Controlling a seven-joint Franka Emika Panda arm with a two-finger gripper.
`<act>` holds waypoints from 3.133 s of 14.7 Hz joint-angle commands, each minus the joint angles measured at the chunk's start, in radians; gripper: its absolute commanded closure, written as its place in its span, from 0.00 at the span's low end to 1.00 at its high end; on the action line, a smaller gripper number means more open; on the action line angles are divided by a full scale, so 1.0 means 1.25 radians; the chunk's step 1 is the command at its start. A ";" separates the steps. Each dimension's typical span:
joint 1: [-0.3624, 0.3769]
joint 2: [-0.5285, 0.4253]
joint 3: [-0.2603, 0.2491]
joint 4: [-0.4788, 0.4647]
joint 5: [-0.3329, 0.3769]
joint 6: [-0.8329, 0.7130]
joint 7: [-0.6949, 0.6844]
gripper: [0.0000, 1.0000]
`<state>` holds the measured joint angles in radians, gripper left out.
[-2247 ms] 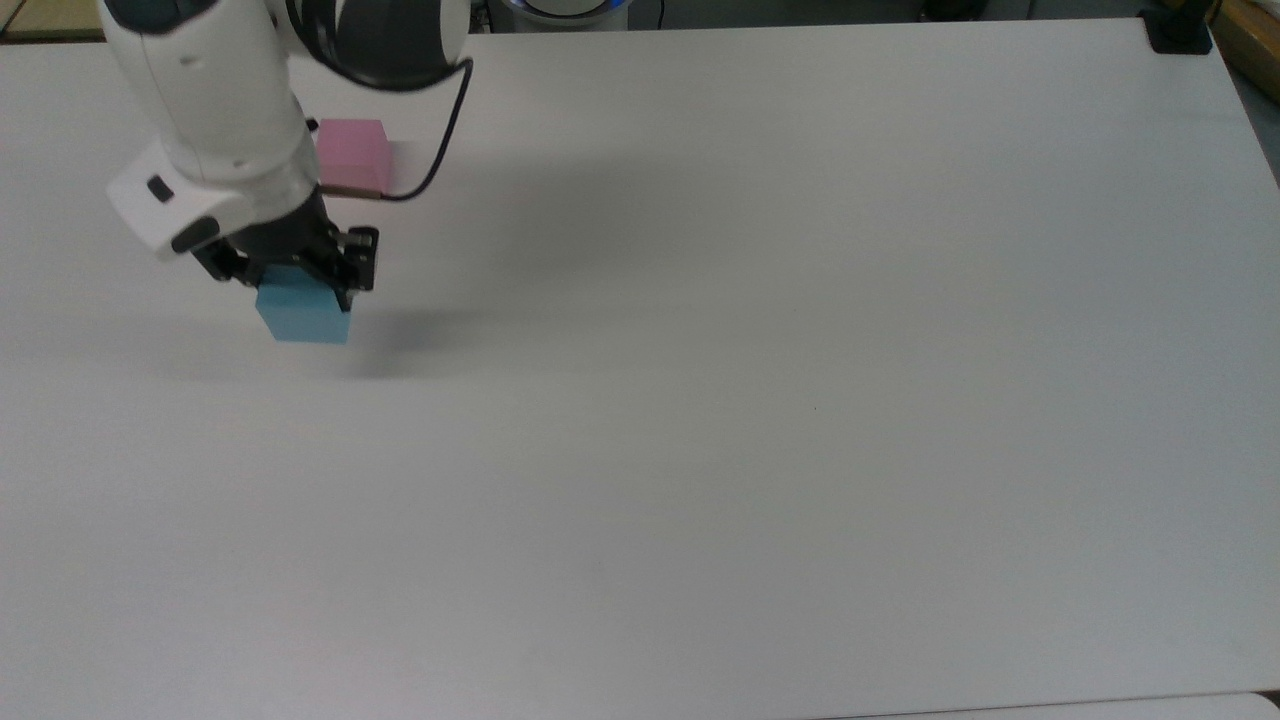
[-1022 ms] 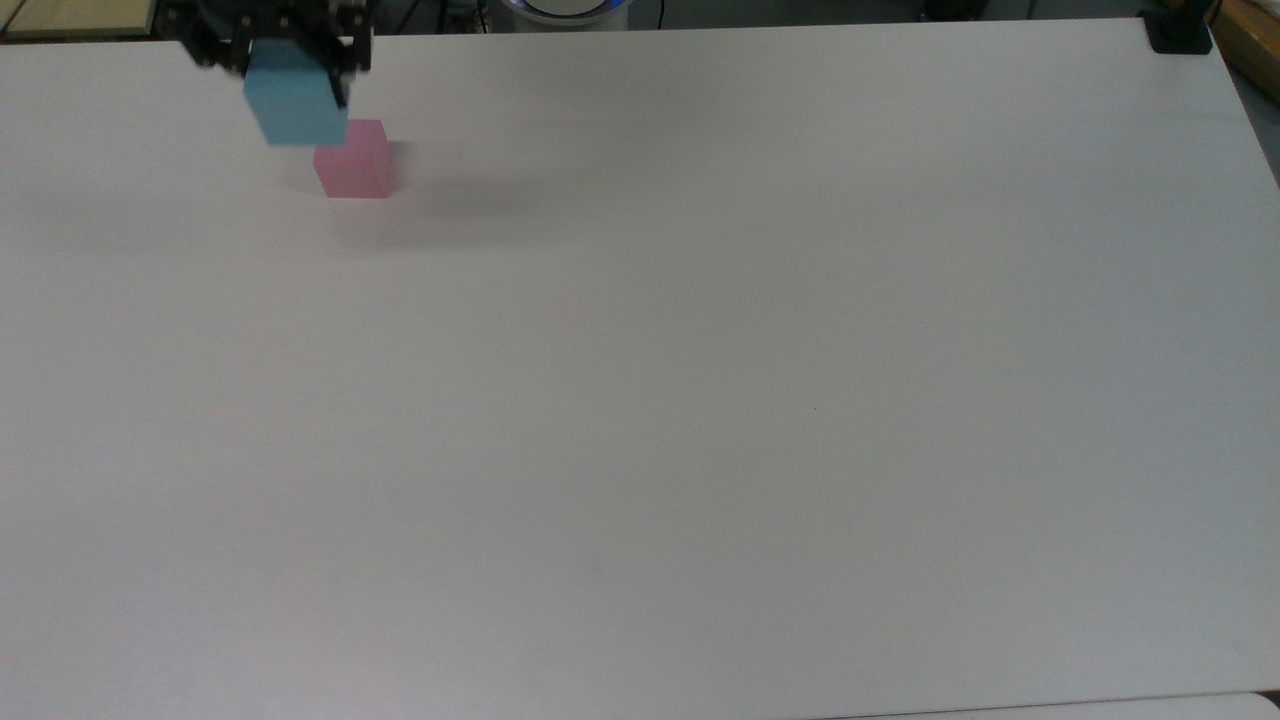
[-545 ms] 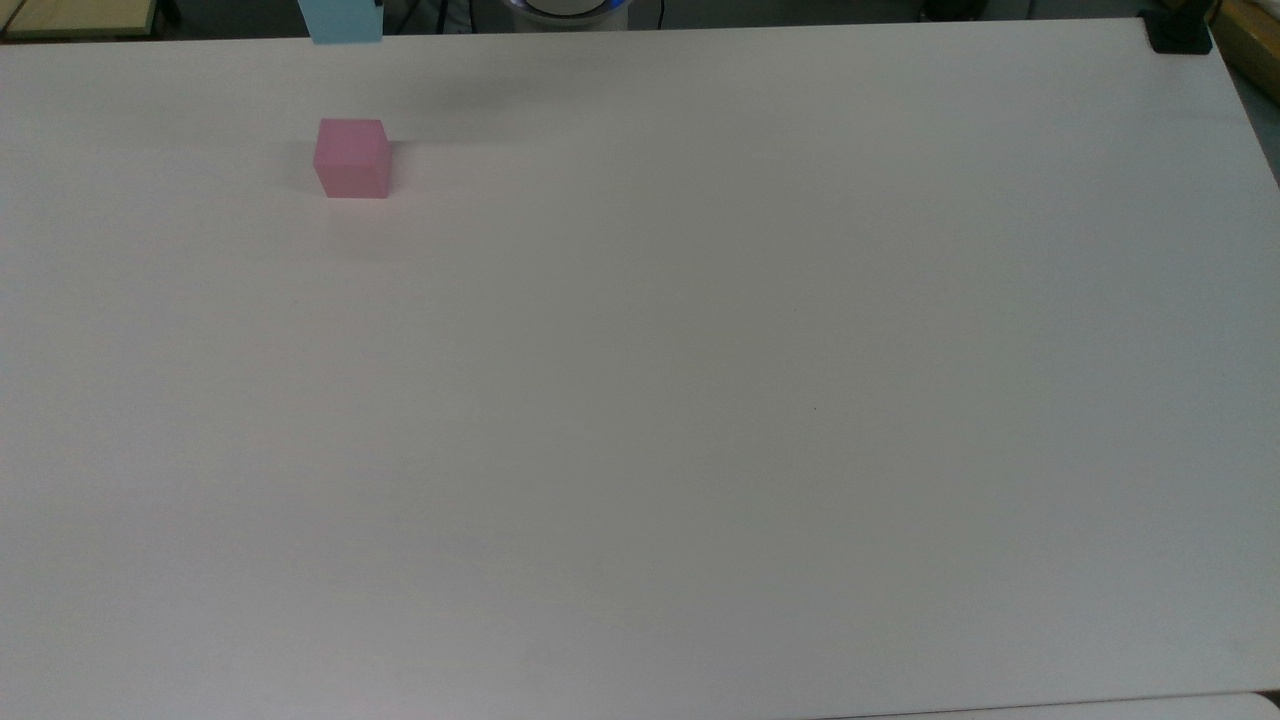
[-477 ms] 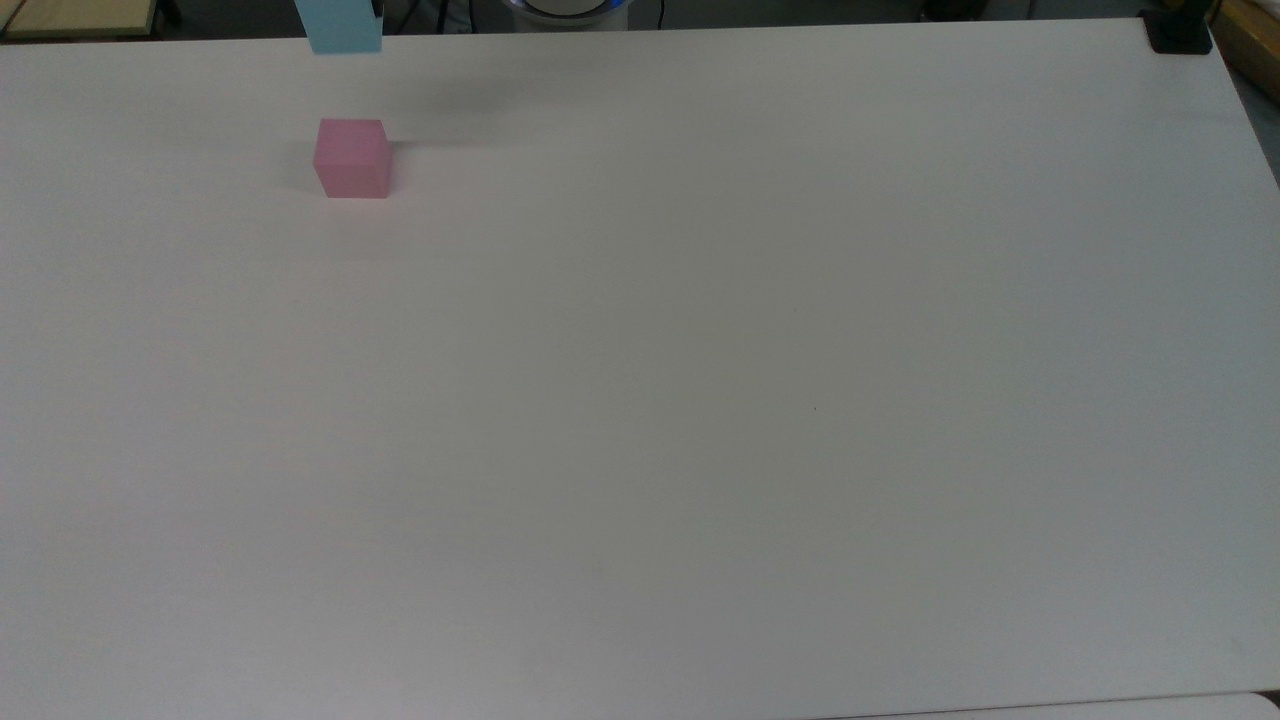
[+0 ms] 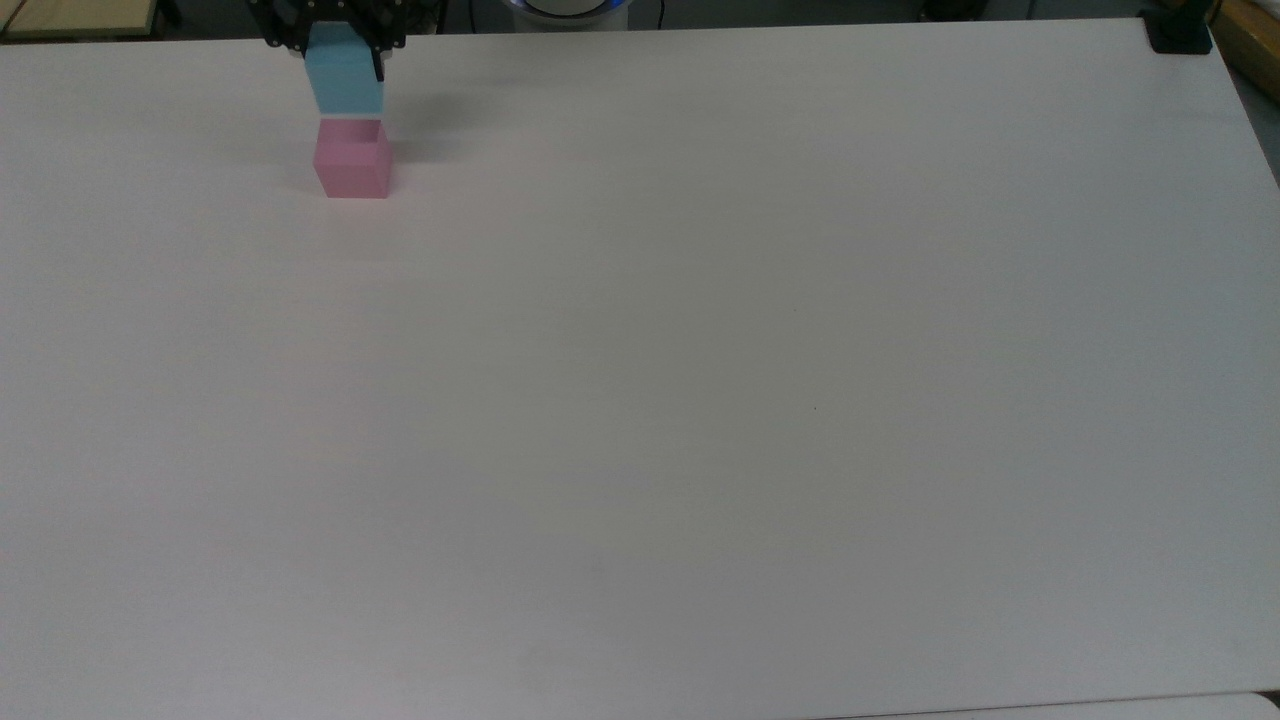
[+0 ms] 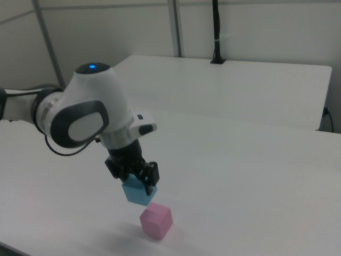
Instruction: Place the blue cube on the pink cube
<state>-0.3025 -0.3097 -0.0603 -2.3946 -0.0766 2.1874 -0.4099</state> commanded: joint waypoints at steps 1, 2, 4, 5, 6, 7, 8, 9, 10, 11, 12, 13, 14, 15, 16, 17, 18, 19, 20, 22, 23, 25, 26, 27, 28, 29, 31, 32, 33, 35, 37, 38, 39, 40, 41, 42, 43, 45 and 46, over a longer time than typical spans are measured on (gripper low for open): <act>-0.034 0.049 -0.003 -0.004 -0.010 0.056 -0.018 0.82; -0.038 0.053 -0.006 -0.002 -0.010 0.056 -0.017 0.82; -0.040 0.064 -0.019 0.006 -0.006 0.055 -0.011 0.82; -0.038 0.081 -0.018 0.009 -0.005 0.053 -0.003 0.81; -0.037 0.093 -0.018 0.015 -0.005 0.055 0.012 0.81; -0.035 0.104 -0.018 0.024 -0.005 0.054 0.022 0.81; -0.034 0.111 -0.018 0.028 -0.005 0.054 0.027 0.79; -0.033 0.118 -0.018 0.032 -0.005 0.054 0.037 0.78; -0.030 0.127 -0.018 0.033 -0.005 0.055 0.053 0.78; -0.029 0.136 -0.016 0.040 -0.005 0.055 0.062 0.78; -0.027 0.142 -0.014 0.042 -0.005 0.055 0.069 0.78; -0.019 0.147 -0.014 0.043 -0.005 0.055 0.077 0.78; -0.013 0.152 -0.013 0.044 -0.005 0.056 0.093 0.74; -0.012 0.157 -0.013 0.044 -0.005 0.058 0.097 0.73; -0.011 0.159 -0.009 0.044 -0.005 0.058 0.097 0.71; -0.011 0.159 -0.009 0.044 -0.005 0.059 0.097 0.67; -0.006 0.159 -0.009 0.044 -0.005 0.059 0.097 0.54; -0.002 0.159 -0.009 0.044 -0.009 0.059 0.091 0.24; -0.001 0.159 -0.009 0.044 -0.010 0.059 0.090 0.03; -0.002 0.158 -0.009 0.044 -0.011 0.058 0.087 0.00; -0.002 0.156 -0.009 0.044 -0.011 0.054 0.085 0.00; -0.011 0.137 -0.012 0.060 -0.011 0.027 0.054 0.00; -0.011 0.136 -0.013 0.084 -0.011 -0.013 0.043 0.00; -0.011 0.137 -0.013 0.117 -0.011 -0.054 0.035 0.00; -0.010 0.137 -0.013 0.145 -0.011 -0.089 0.035 0.00; -0.003 0.136 -0.012 0.165 -0.011 -0.122 0.036 0.00; 0.003 0.135 -0.008 0.215 -0.010 -0.189 0.041 0.00; 0.017 0.135 -0.007 0.239 -0.010 -0.221 0.042 0.00; 0.030 0.136 -0.007 0.265 -0.009 -0.248 0.047 0.00; 0.054 0.137 -0.007 0.337 -0.007 -0.316 0.059 0.00; 0.088 0.143 -0.007 0.427 -0.007 -0.398 0.086 0.00; 0.124 0.157 -0.007 0.484 -0.006 -0.439 0.118 0.00; 0.140 0.162 -0.007 0.522 -0.001 -0.462 0.150 0.00; 0.151 0.166 -0.007 0.552 0.001 -0.480 0.174 0.00; 0.163 0.174 -0.007 0.575 0.002 -0.491 0.185 0.00; 0.178 0.178 -0.007 0.599 0.002 -0.511 0.188 0.00; 0.196 0.180 -0.007 0.610 0.002 -0.527 0.190 0.00; 0.239 0.179 -0.007 0.612 0.001 -0.531 0.220 0.00; 0.259 0.179 -0.007 0.612 0.001 -0.530 0.247 0.00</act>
<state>-0.0549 -0.1135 -0.0585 -1.6681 -0.0766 1.5580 -0.1792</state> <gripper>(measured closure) 0.000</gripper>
